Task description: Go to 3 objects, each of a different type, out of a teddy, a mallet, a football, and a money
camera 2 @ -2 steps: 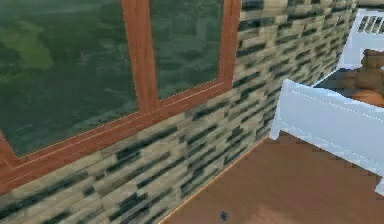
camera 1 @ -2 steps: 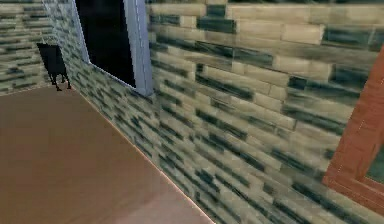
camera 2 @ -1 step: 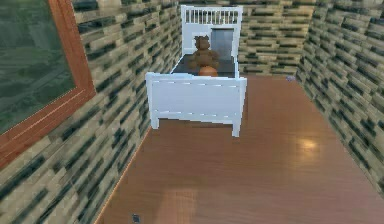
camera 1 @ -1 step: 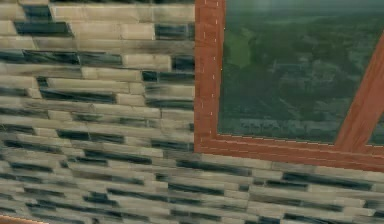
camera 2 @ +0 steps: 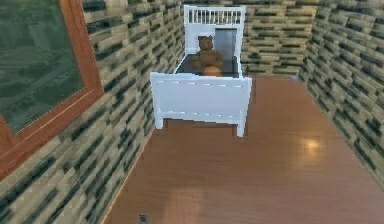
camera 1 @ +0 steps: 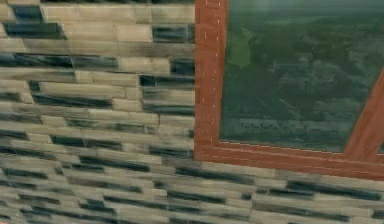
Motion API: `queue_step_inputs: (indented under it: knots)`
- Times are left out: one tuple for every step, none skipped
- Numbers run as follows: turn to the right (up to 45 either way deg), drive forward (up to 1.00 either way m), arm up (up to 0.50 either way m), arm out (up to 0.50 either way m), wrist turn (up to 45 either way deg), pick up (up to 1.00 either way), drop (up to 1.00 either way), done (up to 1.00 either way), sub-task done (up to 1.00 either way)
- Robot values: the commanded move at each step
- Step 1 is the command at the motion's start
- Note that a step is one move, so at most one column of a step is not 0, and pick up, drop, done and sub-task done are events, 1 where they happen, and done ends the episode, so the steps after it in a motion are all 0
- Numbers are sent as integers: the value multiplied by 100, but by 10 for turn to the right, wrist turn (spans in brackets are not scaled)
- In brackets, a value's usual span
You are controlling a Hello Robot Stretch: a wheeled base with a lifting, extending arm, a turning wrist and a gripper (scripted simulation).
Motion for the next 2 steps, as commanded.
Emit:
queue_step_inputs:
  knots:
    - [-450,0,0,0,0,0,0,0,0]
    - [-420,0,0,0,0,0,0,0,0]
